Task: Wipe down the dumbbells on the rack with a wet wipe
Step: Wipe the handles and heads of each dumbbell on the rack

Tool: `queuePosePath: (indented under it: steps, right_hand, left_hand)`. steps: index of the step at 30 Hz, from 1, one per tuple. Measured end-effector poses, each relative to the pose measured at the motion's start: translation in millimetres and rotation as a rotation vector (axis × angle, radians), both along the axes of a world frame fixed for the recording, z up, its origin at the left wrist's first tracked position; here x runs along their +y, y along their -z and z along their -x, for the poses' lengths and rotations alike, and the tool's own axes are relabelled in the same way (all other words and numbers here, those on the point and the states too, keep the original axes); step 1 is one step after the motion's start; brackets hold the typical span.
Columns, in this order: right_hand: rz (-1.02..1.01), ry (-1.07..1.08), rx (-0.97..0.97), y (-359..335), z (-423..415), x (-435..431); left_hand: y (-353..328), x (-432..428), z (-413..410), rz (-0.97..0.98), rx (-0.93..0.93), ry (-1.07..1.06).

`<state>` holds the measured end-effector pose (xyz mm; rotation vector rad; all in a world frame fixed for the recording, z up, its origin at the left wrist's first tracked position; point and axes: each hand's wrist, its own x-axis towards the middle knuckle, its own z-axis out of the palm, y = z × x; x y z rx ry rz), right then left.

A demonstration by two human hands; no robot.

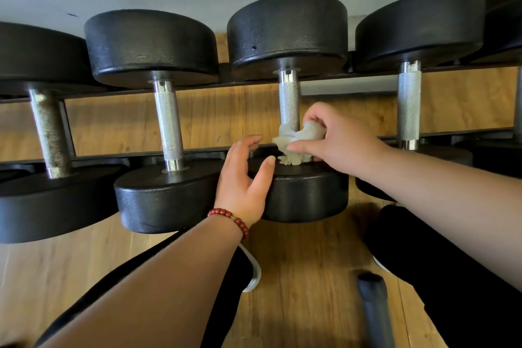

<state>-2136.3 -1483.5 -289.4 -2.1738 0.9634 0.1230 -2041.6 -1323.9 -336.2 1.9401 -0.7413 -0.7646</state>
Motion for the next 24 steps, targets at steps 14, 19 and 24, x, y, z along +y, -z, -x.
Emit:
queuePosePath:
  steps: [14, 19, 24]
  right_hand:
    - [-0.139, -0.056, -0.077, 10, -8, -11]
    - [0.298, -0.367, -0.261, 15, 3, -16]
    - [0.607, -1.063, -0.304, 27, -2, -40]
  left_hand:
    - [1, 0, 0, 0.031, 0.003, 0.009]
    - [1, 0, -1, 0.045, -0.017, 0.015]
    - [2, 1, 0, 0.037, 0.001, 0.012]
